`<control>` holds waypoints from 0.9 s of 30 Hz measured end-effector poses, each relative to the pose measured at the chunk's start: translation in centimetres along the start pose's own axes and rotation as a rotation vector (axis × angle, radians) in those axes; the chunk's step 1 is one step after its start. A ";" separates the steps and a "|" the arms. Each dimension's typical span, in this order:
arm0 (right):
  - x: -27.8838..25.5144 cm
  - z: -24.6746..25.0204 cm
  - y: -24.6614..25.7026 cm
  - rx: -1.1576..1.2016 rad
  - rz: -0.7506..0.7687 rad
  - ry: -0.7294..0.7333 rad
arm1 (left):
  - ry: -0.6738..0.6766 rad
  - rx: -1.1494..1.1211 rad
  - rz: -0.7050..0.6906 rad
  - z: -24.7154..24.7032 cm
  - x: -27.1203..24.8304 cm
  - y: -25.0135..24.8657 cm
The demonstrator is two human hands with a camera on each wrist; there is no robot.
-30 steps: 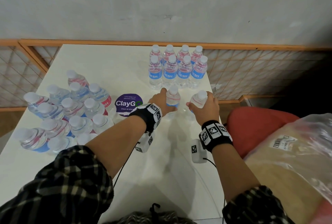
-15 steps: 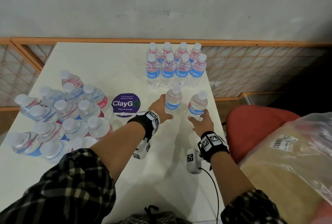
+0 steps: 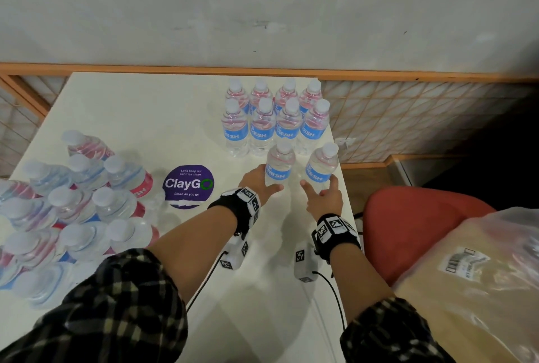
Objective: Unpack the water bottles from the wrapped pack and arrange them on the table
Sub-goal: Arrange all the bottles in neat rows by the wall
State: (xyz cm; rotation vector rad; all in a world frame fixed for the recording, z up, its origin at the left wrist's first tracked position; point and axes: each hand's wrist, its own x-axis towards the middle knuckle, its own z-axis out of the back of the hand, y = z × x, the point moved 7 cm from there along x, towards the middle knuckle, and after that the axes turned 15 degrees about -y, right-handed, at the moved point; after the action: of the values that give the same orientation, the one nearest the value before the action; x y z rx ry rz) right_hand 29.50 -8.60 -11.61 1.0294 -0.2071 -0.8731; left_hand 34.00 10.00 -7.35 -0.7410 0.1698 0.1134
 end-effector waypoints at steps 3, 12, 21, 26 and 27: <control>1.0 -0.2 0.8 -0.004 -0.010 0.022 | -0.010 -0.019 0.010 -0.6 1.7 -0.8; 3.1 -0.5 1.0 0.001 0.032 0.092 | -0.019 -0.030 0.060 -2.1 3.8 -1.1; 3.8 -1.4 1.6 -0.044 0.068 0.045 | -0.077 0.026 0.031 -2.1 3.7 -1.2; 4.1 -1.4 2.3 -0.059 0.102 0.033 | -0.055 0.054 0.021 -2.1 3.9 -1.5; 4.2 -1.5 2.4 -0.057 0.100 0.034 | -0.052 0.052 0.022 -2.1 4.0 -1.5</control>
State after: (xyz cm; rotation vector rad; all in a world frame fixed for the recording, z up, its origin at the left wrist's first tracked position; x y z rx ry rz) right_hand 34.27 -10.09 -11.44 0.9718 -0.2017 -0.7660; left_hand 37.91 7.64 -8.70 -0.6834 0.1307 0.1491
